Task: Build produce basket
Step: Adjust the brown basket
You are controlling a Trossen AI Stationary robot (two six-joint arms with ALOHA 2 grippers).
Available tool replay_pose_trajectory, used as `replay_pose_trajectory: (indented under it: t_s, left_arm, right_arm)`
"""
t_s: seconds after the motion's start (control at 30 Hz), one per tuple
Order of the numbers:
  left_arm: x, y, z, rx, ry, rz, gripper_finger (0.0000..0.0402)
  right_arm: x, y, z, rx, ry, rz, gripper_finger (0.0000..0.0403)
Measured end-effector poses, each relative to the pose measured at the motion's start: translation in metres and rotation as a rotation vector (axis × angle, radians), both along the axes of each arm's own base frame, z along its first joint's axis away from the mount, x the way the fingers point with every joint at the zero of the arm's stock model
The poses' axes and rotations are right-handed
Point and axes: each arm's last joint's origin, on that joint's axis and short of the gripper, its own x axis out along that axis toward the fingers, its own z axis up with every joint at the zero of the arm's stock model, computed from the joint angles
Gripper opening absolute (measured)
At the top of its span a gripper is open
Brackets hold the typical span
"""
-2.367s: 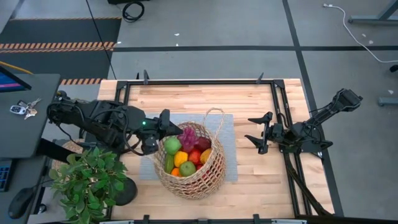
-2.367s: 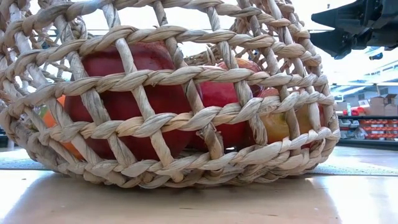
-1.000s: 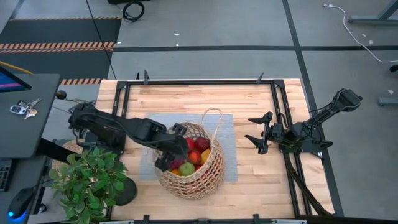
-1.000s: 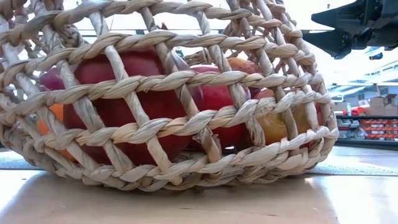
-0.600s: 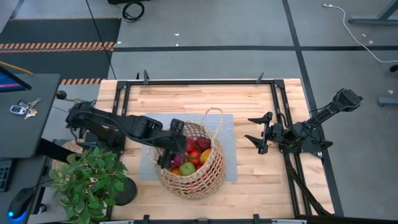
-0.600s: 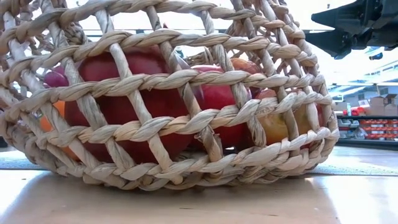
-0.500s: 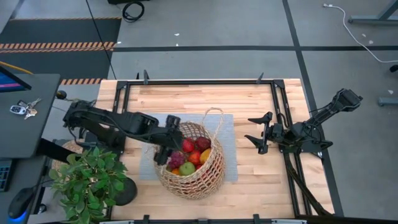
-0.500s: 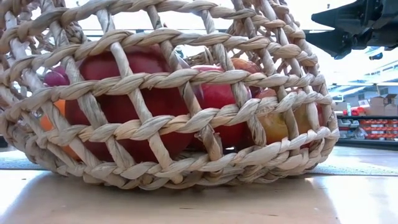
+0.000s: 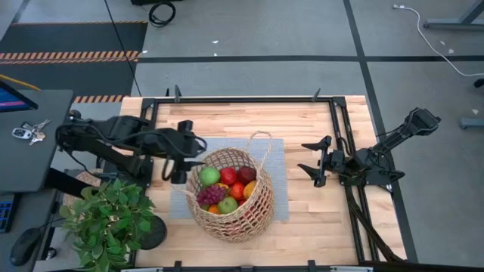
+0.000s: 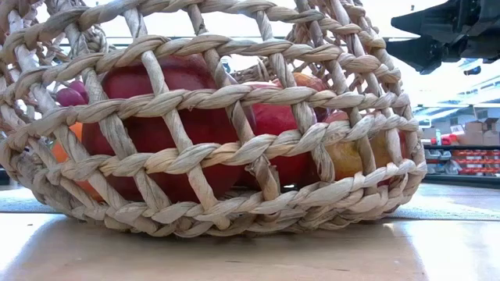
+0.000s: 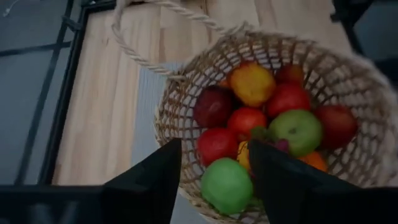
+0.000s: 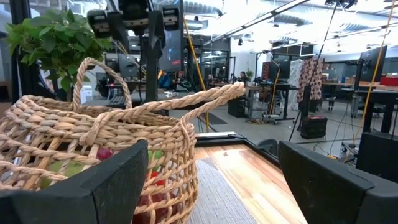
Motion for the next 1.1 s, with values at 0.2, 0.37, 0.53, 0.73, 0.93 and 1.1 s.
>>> replay_pose_trajectory:
  t_s: [0.2,0.37,0.53,0.73,0.93,1.1]
  left_arm:
    - [-0.006,0.009,-0.007,-0.033,0.054,0.257,0.0168]
    - [0.016,0.008,-0.026,0.056,0.122,0.322,0.0138]
    - [0.047,0.002,-0.054,0.144,0.245,0.287,0.0119]
    - [0.066,-0.021,-0.087,0.346,0.461,0.023,0.0105]
    - [0.057,-0.044,-0.081,0.578,0.452,-0.191,0.0066]
    - [0.043,-0.060,-0.070,0.597,0.386,-0.268,0.0022]
  right_arm:
    - [0.000,0.000,0.000,0.000,-0.001,0.000,0.0362]
    - [0.000,0.000,0.000,0.000,0.000,0.000,0.0362]
    - [0.000,0.000,0.000,0.000,0.000,0.000,0.0362]
    - [0.000,0.000,0.000,0.000,0.000,0.000,0.0362]
    - [0.000,0.000,0.000,0.000,0.000,0.000,0.0362]
    - [0.000,0.000,0.000,0.000,0.000,0.000,0.0362]
